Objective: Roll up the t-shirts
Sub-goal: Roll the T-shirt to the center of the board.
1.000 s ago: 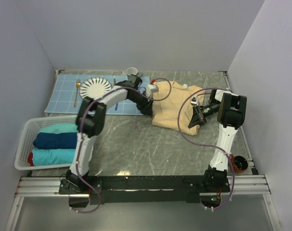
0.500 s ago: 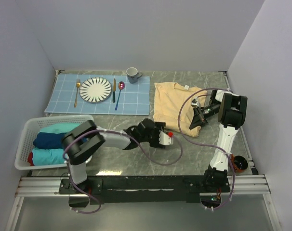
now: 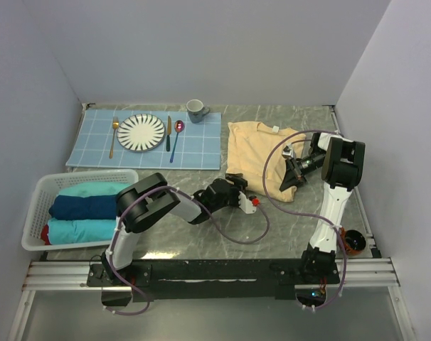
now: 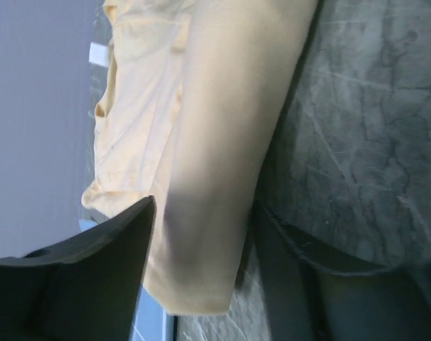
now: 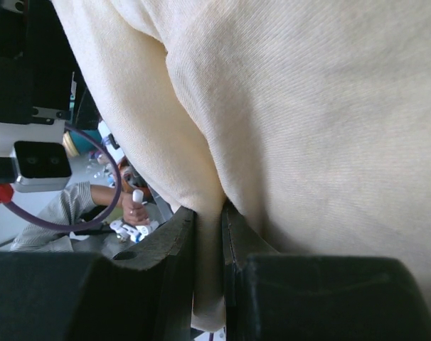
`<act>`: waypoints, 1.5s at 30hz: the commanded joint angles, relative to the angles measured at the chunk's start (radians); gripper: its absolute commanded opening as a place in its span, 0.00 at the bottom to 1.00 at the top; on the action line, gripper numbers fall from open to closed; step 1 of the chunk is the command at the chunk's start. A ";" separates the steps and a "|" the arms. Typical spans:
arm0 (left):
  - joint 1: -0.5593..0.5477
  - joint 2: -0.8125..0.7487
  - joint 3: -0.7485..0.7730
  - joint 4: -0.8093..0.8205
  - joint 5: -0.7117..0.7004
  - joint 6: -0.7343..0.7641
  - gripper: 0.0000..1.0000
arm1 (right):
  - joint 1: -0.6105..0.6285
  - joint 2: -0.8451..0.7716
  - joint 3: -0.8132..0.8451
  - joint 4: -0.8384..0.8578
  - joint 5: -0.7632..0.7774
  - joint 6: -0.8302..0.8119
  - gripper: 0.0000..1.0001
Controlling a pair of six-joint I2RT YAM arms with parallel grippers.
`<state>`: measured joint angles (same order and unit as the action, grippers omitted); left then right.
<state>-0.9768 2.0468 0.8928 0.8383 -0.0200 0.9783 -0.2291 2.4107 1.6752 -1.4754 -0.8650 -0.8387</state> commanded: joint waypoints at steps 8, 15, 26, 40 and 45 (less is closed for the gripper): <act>-0.005 0.099 0.176 -0.346 0.037 0.074 0.22 | -0.028 -0.028 -0.026 0.070 0.149 -0.048 0.26; -0.003 0.021 0.204 -0.554 0.080 -0.041 0.13 | -0.088 -0.496 -0.271 0.331 0.076 -0.062 0.59; -0.005 -0.004 0.236 -0.686 0.121 -0.141 0.14 | 0.022 -1.381 -1.085 1.056 0.300 -0.316 0.82; -0.005 -0.002 0.261 -0.734 0.166 -0.187 0.14 | 0.359 -1.868 -1.717 1.730 0.405 -0.660 1.00; -0.002 -0.007 0.262 -0.739 0.189 -0.194 0.14 | 0.366 -1.637 -1.758 1.955 0.458 -0.692 1.00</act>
<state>-0.9703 2.0438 1.1629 0.2520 0.0715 0.8425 0.1272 0.6186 0.0364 0.2054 -0.4732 -1.4601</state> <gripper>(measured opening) 0.199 0.998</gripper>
